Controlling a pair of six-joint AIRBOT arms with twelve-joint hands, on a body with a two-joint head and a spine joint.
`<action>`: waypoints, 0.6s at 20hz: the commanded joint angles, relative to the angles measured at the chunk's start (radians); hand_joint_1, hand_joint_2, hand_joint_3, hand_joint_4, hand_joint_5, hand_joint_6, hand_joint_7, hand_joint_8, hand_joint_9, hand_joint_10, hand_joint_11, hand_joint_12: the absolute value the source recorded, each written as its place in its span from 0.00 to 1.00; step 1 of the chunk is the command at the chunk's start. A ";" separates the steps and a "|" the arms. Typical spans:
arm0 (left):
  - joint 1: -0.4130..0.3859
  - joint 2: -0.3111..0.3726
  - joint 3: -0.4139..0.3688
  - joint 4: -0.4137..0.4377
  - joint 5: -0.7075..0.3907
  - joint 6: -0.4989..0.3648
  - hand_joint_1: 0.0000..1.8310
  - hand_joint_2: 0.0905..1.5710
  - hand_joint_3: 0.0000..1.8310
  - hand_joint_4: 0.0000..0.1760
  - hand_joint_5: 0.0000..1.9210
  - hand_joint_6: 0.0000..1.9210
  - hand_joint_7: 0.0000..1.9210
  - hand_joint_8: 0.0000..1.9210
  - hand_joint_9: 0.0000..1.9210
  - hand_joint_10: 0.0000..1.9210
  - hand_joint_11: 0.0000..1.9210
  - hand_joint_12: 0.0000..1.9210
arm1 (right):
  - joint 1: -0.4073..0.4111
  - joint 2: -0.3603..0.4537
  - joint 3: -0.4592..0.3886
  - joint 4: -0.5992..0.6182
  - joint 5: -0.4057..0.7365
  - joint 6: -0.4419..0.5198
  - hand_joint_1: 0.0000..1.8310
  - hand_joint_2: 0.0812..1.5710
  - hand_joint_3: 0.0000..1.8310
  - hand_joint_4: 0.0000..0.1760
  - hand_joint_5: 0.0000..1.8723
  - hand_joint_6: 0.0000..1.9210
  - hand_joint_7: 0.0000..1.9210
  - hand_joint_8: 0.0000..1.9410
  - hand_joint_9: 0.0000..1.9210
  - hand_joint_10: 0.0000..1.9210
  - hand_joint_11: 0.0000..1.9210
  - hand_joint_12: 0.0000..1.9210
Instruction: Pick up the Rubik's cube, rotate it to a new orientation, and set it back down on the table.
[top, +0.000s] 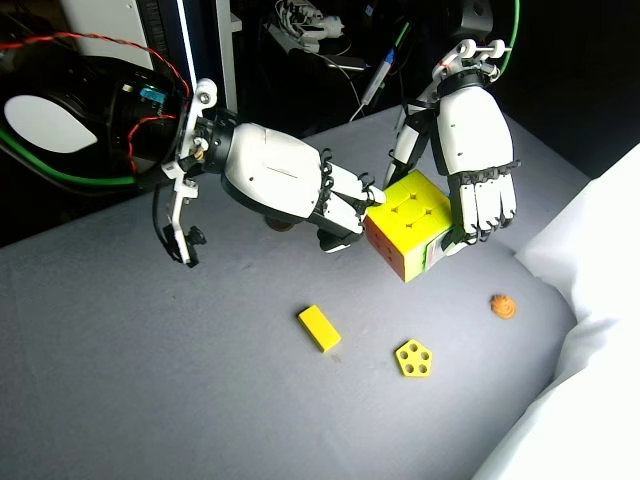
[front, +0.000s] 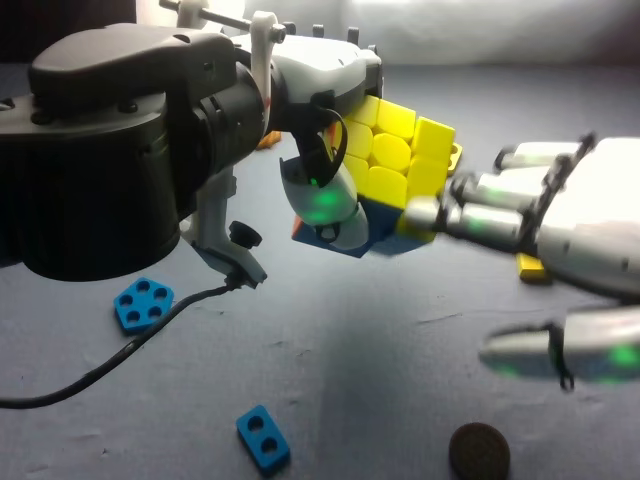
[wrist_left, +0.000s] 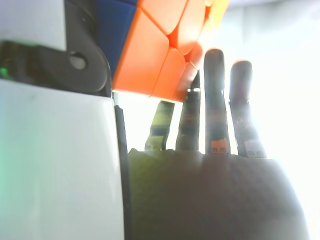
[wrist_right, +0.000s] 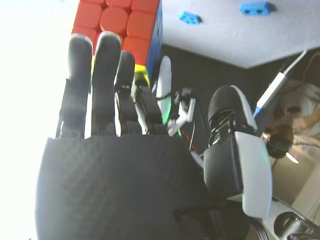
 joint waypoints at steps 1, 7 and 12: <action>-0.020 0.004 -0.001 0.069 0.033 -0.012 0.61 0.66 0.00 0.00 0.13 0.76 0.11 0.80 0.08 0.86 0.02 0.96 | 0.007 0.002 -0.004 0.003 0.095 -0.002 0.03 0.77 0.00 0.00 0.05 0.00 0.16 0.66 0.15 0.93 0.08 1.00; -0.022 0.004 -0.001 0.069 0.033 -0.012 0.63 0.66 0.00 0.00 0.13 0.75 0.12 0.78 0.09 0.84 0.02 0.95 | 0.015 0.002 -0.004 0.020 0.095 -0.002 0.02 0.77 0.00 0.00 0.03 0.00 0.16 0.65 0.15 0.92 0.09 1.00; -0.024 0.004 -0.002 0.069 0.033 -0.012 0.61 0.66 0.00 0.00 0.14 0.76 0.10 0.80 0.07 0.85 0.02 0.96 | 0.050 0.011 0.004 0.040 0.106 -0.001 0.01 0.77 0.00 0.00 0.03 0.00 0.18 0.63 0.16 0.90 0.10 1.00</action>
